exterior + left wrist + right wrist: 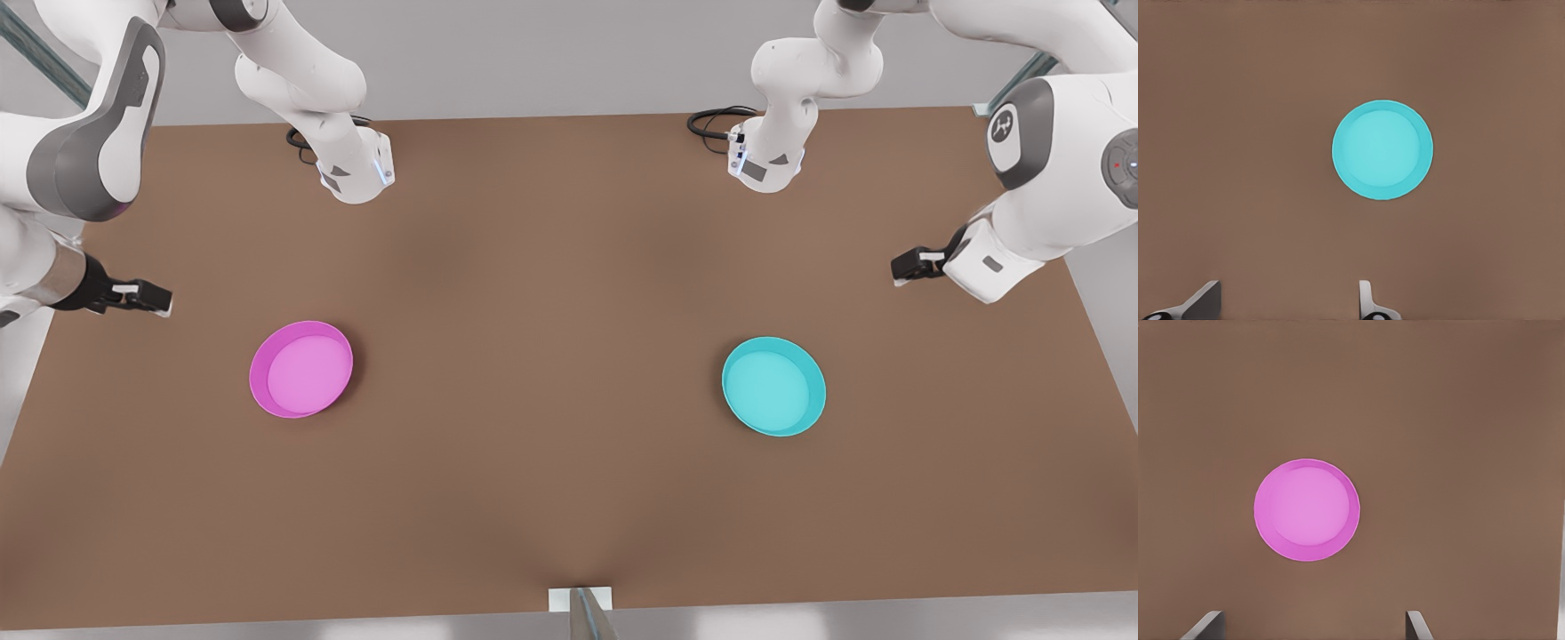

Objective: Flip the blue plate over with the left arm, and stack the pink plate on top of the blue plate with the right arm

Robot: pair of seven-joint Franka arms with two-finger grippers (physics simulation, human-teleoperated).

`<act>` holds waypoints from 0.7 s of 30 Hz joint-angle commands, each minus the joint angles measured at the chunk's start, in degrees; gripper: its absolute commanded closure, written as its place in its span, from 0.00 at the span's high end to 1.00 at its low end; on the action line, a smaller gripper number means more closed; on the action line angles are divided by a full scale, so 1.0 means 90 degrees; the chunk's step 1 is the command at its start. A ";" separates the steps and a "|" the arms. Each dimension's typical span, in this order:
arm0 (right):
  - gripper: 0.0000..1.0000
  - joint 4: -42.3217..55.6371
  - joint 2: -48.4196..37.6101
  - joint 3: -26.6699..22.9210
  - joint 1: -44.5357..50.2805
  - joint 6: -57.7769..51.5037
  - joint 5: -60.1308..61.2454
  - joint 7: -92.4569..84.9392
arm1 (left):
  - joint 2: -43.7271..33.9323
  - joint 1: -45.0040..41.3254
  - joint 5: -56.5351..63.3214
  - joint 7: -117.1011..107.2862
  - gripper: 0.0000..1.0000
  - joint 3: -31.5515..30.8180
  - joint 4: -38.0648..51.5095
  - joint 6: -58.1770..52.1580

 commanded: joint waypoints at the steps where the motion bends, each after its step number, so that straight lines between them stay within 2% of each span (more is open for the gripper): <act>1: 1.00 0.0003 -0.0007 -0.0002 -0.0003 0.0232 -0.0002 -0.0204 | -0.0008 0.0005 0.0001 0.0233 1.00 0.0002 0.0007 0.0123; 3: 1.00 0.0003 -0.0007 0.0008 -0.0003 0.0232 -0.0002 -0.0204 | 0.0205 0.0005 -0.0252 0.0166 1.00 0.0070 -0.0032 0.0210; 5: 1.00 0.0003 -0.0007 0.0008 -0.0003 0.0232 0.0007 -0.0213 | 0.1065 0.0131 -0.0438 0.0145 1.00 0.0070 -0.0286 0.1401; 6: 1.00 -0.0007 -0.0007 -0.0002 0.0007 0.0232 -0.0002 -0.0213 | 0.1485 0.0317 -0.1296 0.0321 1.00 0.0080 -0.0441 0.1889; 7: 1.00 -0.0007 -0.0007 -0.0002 -0.0003 0.0232 -0.0002 -0.0213 | 0.1710 0.0376 -0.2000 0.1022 1.00 0.0197 -0.0998 0.2797; 8: 1.00 -0.0017 0.0003 -0.0002 0.0007 0.0232 -0.0002 -0.0223 | 0.2052 0.0541 -0.2098 0.2214 1.00 0.0187 -0.1292 0.3413; 9: 1.00 -0.0007 0.0003 -0.0002 0.0016 0.0232 -0.0012 -0.0233 | 0.2325 0.0746 -0.2497 0.3015 1.00 0.0187 -0.1389 0.3492; 10: 1.00 -0.0017 0.0022 0.0008 0.0075 0.0222 -0.0022 -0.0174 | 0.2414 0.0942 -0.2870 0.4188 1.00 0.0197 -0.1877 0.4096; 13: 1.00 0.0003 0.0081 0.0037 0.0104 0.0222 -0.0012 -0.0165 | 0.2755 0.1147 -0.2870 0.5077 1.00 0.0197 -0.1936 0.4205; 21: 1.00 0.0081 0.0071 0.0037 0.0085 0.0222 0.0095 -0.0165 | 0.3039 0.1128 -0.2880 0.4550 1.00 0.0197 -0.2395 0.4283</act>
